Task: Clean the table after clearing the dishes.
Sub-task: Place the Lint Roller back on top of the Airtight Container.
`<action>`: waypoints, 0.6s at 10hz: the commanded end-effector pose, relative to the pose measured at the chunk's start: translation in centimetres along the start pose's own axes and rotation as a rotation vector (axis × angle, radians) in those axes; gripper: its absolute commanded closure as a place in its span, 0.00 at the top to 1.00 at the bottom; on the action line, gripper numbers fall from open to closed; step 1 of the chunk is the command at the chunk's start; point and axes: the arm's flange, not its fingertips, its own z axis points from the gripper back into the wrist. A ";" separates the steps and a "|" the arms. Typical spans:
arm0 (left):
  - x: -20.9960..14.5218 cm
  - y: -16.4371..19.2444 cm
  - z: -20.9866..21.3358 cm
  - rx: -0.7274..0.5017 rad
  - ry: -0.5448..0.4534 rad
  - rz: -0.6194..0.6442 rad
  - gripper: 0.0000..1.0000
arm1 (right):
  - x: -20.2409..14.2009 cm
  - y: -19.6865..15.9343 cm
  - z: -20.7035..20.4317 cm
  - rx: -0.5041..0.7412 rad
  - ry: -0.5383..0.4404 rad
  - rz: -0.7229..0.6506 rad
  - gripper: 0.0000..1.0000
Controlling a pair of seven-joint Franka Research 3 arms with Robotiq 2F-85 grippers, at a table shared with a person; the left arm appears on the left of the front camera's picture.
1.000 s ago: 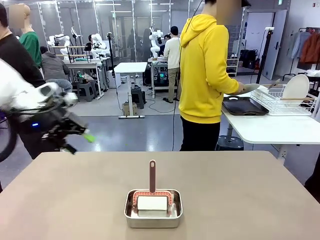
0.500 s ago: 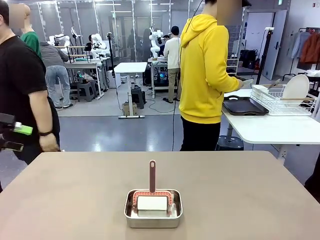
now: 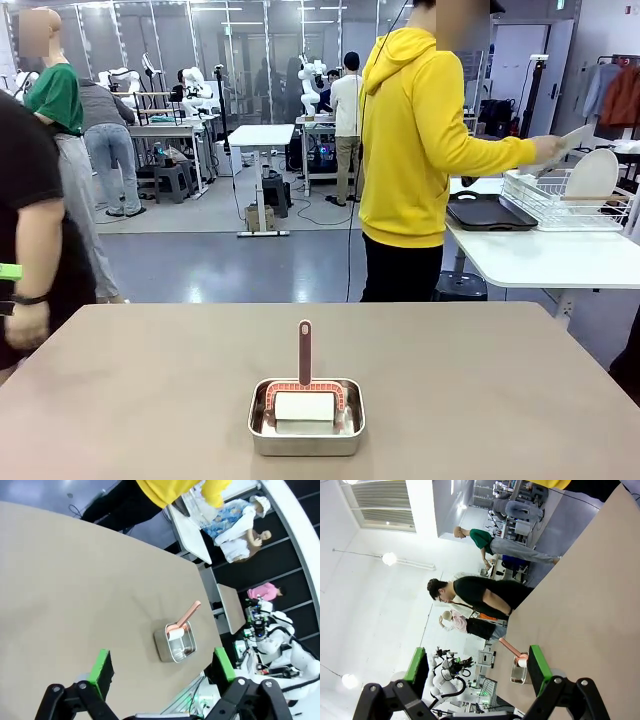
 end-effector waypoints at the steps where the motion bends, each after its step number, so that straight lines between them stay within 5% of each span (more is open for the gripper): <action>1: 0.3 -1.5 0.4 -0.003 0.001 -0.032 1.00 | -0.3 0.3 0.1 0.005 0.006 0.005 1.00; 6: 0.2 -1.4 0.2 0.017 0.020 -0.027 1.00 | -0.3 0.3 0.1 0.005 0.006 0.005 1.00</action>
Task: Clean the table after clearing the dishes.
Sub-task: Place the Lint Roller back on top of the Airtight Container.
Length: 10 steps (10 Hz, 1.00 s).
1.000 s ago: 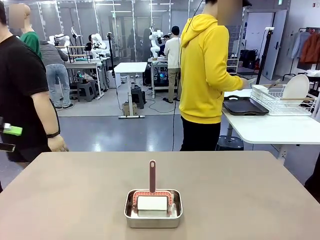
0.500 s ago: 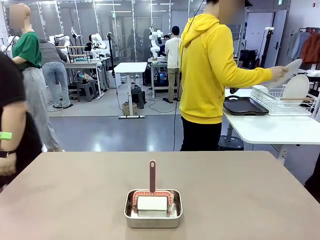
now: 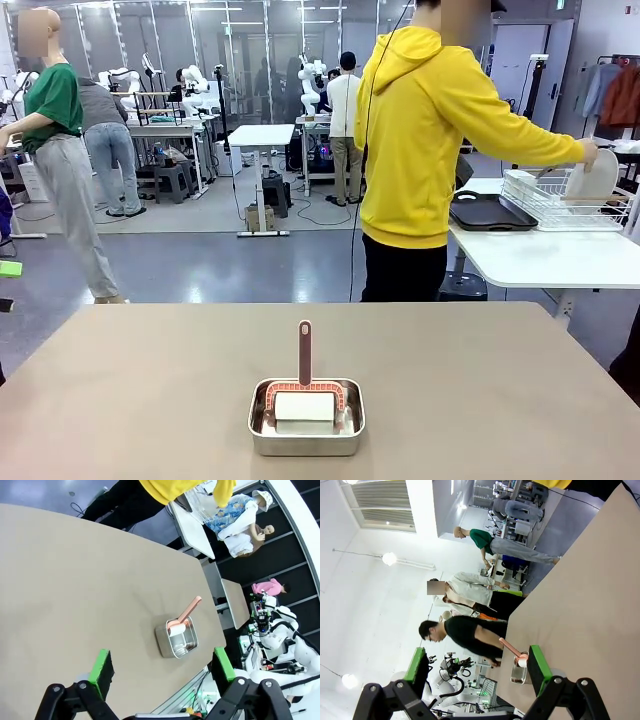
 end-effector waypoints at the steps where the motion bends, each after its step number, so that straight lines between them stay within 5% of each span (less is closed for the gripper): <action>1: 0.7 -0.1 0.2 -0.018 0.036 -0.003 1.00 | -0.3 0.3 0.1 0.005 0.006 0.005 1.00; 4: 0.9 0.8 2.6 -0.188 0.092 0.071 1.00 | -0.3 0.3 0.1 0.005 0.006 0.005 1.00; 10: 0.3 5.9 8.7 -0.254 0.040 0.163 1.00 | -0.3 0.3 0.1 0.005 0.006 0.005 1.00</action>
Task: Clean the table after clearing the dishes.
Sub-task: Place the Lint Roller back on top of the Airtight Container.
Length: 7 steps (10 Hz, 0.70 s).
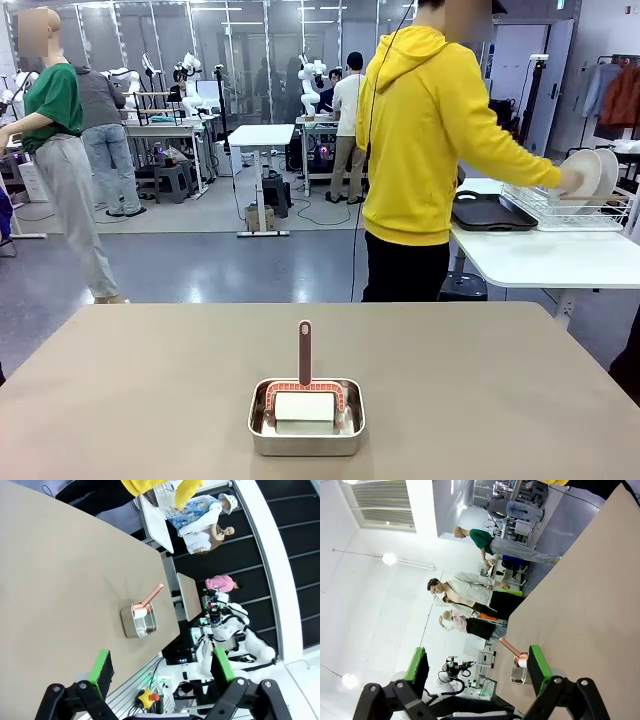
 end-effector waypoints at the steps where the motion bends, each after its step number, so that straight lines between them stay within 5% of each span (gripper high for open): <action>1: 0.0 -0.6 -1.2 0.010 0.012 -0.018 1.00 | -0.3 0.3 0.1 0.005 0.006 0.005 1.00; 7: 0.0 -0.6 -1.2 0.010 0.012 -0.018 1.00 | -0.3 0.3 0.1 0.005 0.006 0.005 1.00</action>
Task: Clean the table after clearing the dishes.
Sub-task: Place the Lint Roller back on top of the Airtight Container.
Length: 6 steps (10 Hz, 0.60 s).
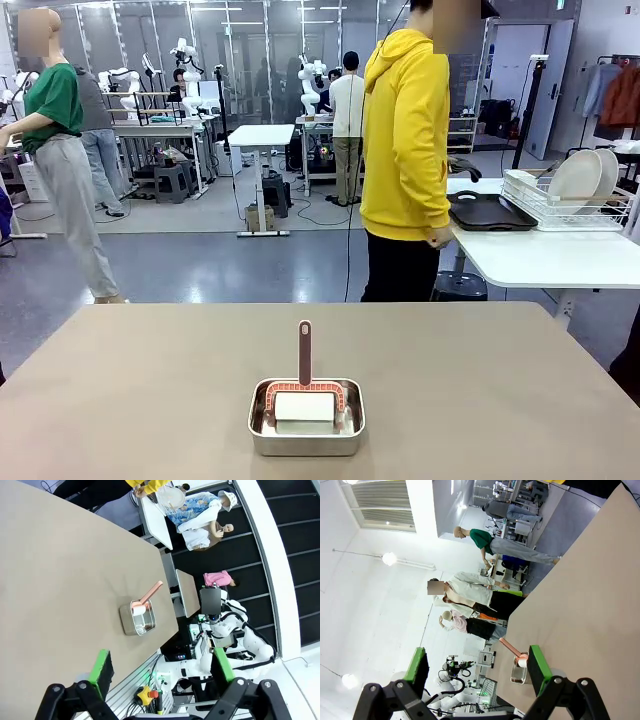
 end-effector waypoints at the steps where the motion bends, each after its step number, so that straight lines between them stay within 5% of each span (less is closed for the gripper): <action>1: -0.4 -0.3 0.1 0.007 -0.021 -0.011 1.00 | -0.3 0.3 0.1 0.005 0.006 0.005 1.00; 6: -0.4 -0.3 0.1 0.007 -0.021 -0.011 1.00 | -0.3 0.3 0.1 0.005 0.006 0.005 1.00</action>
